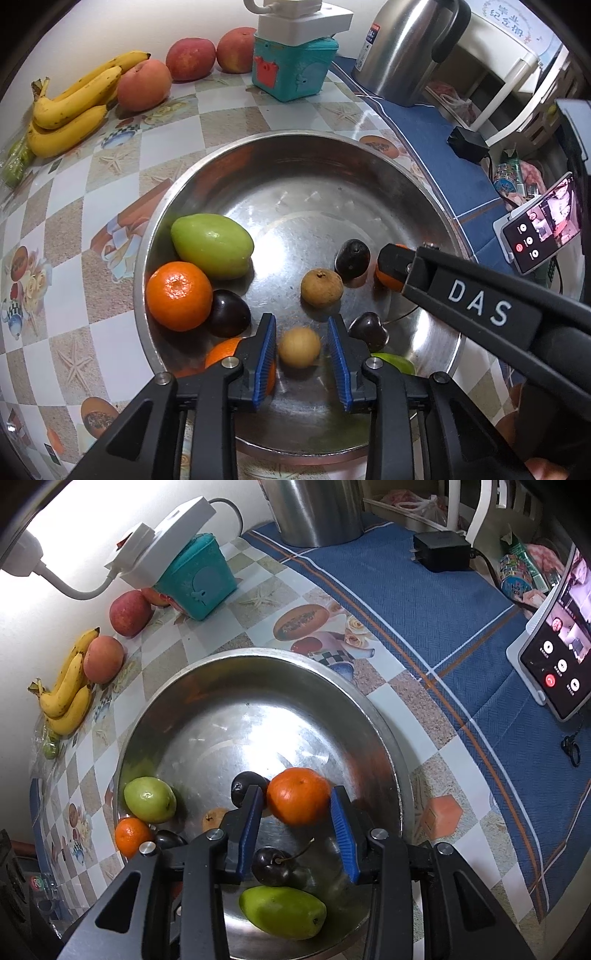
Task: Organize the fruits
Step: 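Open the left gripper over the bowl while the right releases the mandarin, then withdraw both grippers from the bowl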
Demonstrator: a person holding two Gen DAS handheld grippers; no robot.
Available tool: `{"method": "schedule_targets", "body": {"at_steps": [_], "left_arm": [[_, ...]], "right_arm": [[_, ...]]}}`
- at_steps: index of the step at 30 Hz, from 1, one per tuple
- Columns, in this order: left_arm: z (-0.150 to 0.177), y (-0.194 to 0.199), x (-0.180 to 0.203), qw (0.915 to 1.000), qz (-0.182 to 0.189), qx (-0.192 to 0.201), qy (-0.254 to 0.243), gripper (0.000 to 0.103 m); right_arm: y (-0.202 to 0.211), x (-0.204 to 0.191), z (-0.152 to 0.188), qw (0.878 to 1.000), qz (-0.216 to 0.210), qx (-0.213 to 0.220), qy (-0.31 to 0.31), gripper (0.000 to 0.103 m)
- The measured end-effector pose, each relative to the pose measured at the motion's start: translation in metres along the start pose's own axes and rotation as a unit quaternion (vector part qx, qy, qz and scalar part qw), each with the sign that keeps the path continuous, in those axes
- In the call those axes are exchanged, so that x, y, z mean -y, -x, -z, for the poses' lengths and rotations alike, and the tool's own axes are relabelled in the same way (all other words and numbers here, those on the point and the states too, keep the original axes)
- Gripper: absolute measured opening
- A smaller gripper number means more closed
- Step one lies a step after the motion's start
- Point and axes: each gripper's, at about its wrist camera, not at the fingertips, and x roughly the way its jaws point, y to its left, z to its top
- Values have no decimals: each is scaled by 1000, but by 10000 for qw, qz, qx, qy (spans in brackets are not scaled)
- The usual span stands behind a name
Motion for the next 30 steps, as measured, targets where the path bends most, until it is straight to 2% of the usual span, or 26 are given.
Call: {"method": "schedule_targets", "body": {"at_steps": [10,16,18,20,24,28,30], "left_arm": [[-1,17,-3,9999,-11,129,34,36],[-6,29,-29,9988,-112,216,415,36],[-7,33,-42,9973,214,220,674,36],[-7,39,-49,9955,352,276,840,36],[-9,55,-62,9940,-354,569,869,36],[-6,67,-89,9888,-426,671,1260,37],[-4,72,-100,9856,-603,721,1403,41]], "right_arm": [[18,-1,-3,9997,-62,219,21,44],[21,-3,-2,9997,-72,232,56,44],[20,-6,-2,9997,-80,209,94,44],[19,-10,-1,9997,-97,193,146,44],[19,-20,1,9993,-187,169,267,43],[21,-31,4,9987,-263,177,399,43],[23,-36,5,9984,-263,189,469,43]]}}
